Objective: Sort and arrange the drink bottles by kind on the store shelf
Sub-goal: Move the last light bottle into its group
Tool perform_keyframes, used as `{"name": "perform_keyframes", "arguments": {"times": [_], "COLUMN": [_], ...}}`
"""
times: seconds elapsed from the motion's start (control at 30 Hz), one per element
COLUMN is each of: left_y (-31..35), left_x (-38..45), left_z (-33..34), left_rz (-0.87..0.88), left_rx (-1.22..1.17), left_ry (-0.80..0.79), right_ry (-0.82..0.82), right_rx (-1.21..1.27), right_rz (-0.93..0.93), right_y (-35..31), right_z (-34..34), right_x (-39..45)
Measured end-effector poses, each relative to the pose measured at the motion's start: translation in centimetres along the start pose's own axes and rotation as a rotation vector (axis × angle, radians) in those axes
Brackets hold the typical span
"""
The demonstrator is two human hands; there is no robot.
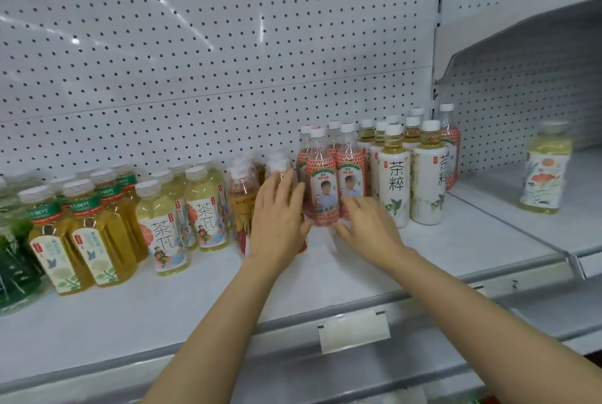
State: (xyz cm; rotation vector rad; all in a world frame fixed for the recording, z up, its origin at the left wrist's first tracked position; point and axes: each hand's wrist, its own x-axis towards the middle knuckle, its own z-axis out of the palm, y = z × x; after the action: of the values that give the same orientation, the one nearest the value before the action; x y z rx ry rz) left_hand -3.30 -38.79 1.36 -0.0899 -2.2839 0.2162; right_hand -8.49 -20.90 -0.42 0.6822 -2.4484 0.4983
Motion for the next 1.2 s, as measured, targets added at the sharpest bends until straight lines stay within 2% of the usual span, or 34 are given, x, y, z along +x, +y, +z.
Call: {"name": "perform_keyframes", "arguments": {"times": [0.2, 0.37, 0.6, 0.8, 0.9, 1.07, 1.2], "left_y": [2.8, 7.4, 14.6, 20.8, 23.9, 28.3, 30.8], "left_x": [0.8, 1.8, 5.0, 9.4, 10.9, 12.2, 13.4], "left_z": [0.1, 0.1, 1.0, 1.2, 1.8, 3.5, 5.6], "left_rz": [0.071, 0.111, 0.111, 0.084, 0.094, 0.100, 0.094], "left_rx": [-0.056, -0.146, -0.217, -0.255, -0.236, -0.249, -0.313], "left_ry": [-0.008, -0.083, -0.051, 0.005, 0.030, 0.067, -0.002], "right_ry": [0.102, 0.141, 0.171, 0.323, 0.351, 0.318, 0.288], "right_rx": [-0.080, -0.129, -0.177, -0.191, -0.086, 0.265, 0.522], "right_rz": [0.101, 0.227, 0.379, 0.418, 0.472, 0.578, 0.598], "right_y": [4.9, 9.3, 17.3, 25.0, 28.6, 32.6, 35.1], "right_z": [-3.0, -5.4, -9.2, -12.4, -12.9, -12.2, -11.2], "right_x": [-3.0, -5.7, -7.3, -7.2, -6.2, -4.3, -2.9]}}
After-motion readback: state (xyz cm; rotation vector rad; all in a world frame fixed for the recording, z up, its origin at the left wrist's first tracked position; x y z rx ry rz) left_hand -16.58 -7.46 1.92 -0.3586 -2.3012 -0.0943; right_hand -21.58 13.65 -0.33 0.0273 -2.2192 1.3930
